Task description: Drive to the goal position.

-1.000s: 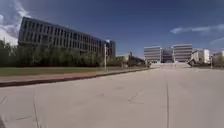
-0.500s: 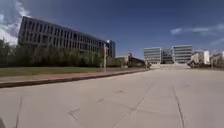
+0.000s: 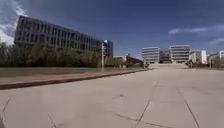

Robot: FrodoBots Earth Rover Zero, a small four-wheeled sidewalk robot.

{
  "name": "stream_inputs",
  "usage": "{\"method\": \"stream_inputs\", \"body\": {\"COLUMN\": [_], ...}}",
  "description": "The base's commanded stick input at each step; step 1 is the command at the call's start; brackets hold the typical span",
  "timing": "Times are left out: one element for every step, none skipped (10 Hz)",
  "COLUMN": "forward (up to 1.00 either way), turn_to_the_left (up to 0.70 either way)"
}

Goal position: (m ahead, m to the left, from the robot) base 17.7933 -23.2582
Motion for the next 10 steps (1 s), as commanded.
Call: {"method": "stream_inputs", "body": {"forward": [0.70,0.70,0.70,0.70,0.70,0.70,0.70,0.70,0.70,0.70], "turn_to_the_left": [-0.35,-0.34,-0.34,-0.35,-0.34,-0.33,-0.33,-0.33,-0.33,-0.32]}}
